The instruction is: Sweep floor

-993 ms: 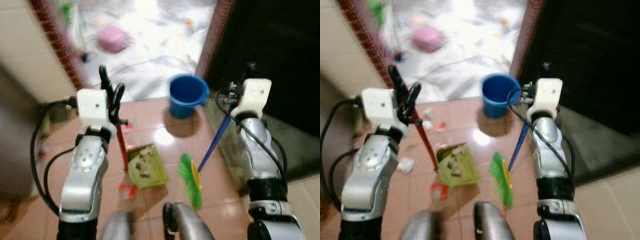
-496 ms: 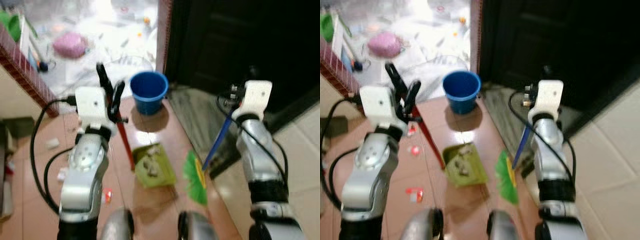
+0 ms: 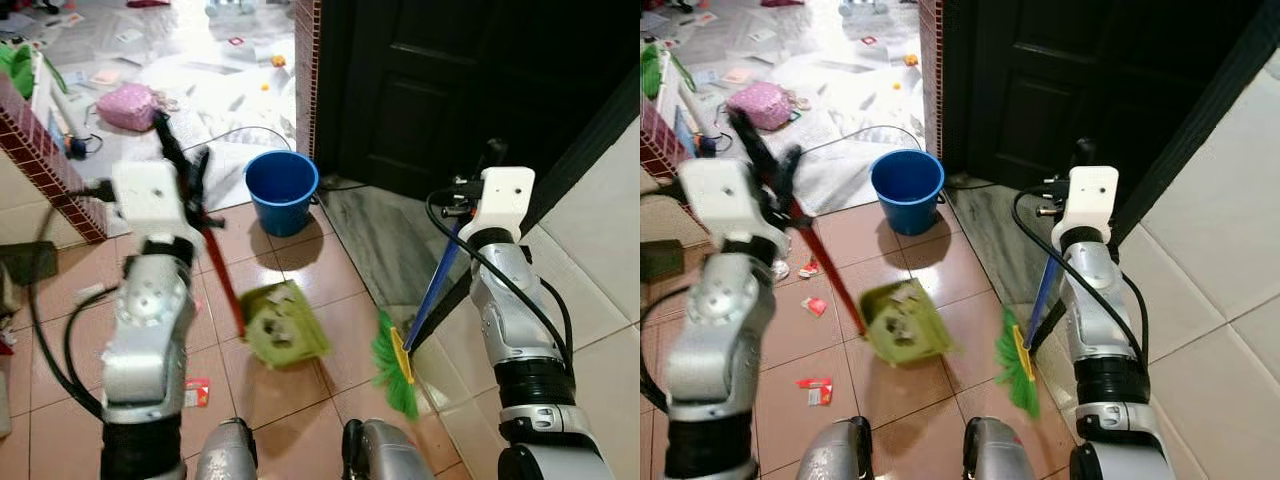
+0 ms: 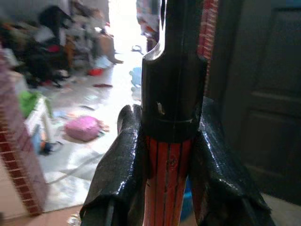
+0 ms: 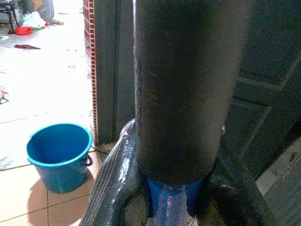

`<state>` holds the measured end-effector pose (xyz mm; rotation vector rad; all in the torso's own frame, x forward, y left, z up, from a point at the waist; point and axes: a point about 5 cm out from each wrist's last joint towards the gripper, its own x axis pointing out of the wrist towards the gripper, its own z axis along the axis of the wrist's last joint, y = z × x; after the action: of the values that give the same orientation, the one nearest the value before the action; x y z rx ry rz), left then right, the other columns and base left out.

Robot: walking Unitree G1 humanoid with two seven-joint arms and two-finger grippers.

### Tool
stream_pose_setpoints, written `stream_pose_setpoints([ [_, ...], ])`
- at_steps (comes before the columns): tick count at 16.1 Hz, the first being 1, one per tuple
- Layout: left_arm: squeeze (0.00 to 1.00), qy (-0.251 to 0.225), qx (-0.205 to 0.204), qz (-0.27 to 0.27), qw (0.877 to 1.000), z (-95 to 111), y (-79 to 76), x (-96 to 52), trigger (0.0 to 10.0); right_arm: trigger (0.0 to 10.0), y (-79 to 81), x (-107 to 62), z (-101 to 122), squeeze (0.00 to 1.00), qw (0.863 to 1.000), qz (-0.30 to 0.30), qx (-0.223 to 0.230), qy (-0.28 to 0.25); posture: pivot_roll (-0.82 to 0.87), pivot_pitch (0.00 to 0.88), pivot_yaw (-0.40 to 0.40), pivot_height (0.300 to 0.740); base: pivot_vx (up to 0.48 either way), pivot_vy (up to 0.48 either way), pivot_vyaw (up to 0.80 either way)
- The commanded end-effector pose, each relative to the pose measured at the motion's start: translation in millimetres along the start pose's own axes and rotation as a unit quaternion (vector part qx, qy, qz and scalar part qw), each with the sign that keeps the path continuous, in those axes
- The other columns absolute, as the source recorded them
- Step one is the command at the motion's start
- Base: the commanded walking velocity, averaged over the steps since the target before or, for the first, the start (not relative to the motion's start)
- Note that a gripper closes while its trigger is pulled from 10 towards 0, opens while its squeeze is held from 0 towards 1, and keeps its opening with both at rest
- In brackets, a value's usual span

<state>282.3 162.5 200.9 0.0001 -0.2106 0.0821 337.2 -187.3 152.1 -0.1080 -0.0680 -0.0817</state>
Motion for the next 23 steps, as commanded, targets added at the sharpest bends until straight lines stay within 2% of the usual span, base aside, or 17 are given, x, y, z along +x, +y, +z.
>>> stream_pose_setpoints([
  [1, 0.00, -0.057, 0.000, 0.010, 0.998, 21.7, 3.2, 4.8, 10.0, 10.0, -1.5, 0.8, 3.6, 0.00, 1.000, -0.001, -0.007, -0.011, -0.04, 0.141, -0.006, 0.740, 0.000, 0.000, 0.00],
  [9, 0.00, -0.166, -0.002, 0.065, 0.984, 79.8, 30.2, 33.8, 10.0, 10.0, 0.2, 2.9, 1.8, 0.00, 1.000, 0.002, -0.010, -0.009, -0.04, 0.133, -0.013, 0.740, 0.030, 0.000, 0.00],
  [13, 0.00, -0.195, -0.024, 0.071, 0.978, 92.8, 29.2, 46.1, 10.0, 10.0, 3.7, 4.5, 1.6, 0.00, 1.000, 0.005, -0.006, -0.007, -0.04, 0.134, -0.014, 0.740, 0.325, 0.000, 0.00],
  [17, 0.00, -0.215, -0.029, 0.065, 0.974, 100.3, 27.8, 53.2, 10.0, 10.0, 6.0, 3.6, 1.5, 0.00, 1.000, 0.007, 0.003, -0.005, -0.04, 0.134, -0.012, 0.740, 0.445, 0.000, 0.00],
  [20, 0.00, -0.222, -0.015, 0.095, 0.970, 103.8, 36.6, 56.6, 10.0, 10.0, 6.9, 1.7, -0.2, 0.00, 1.000, 0.008, 0.006, -0.002, -0.04, 0.134, -0.011, 0.740, 0.427, 0.081, 0.00],
  [23, 0.00, -0.231, -0.010, 0.099, 0.968, 105.0, 35.7, 58.4, 10.0, 10.0, 8.2, 2.4, 0.1, 0.00, 1.000, 0.012, 0.005, -0.002, -0.04, 0.137, -0.016, 0.740, 0.407, 0.252, 0.00],
])
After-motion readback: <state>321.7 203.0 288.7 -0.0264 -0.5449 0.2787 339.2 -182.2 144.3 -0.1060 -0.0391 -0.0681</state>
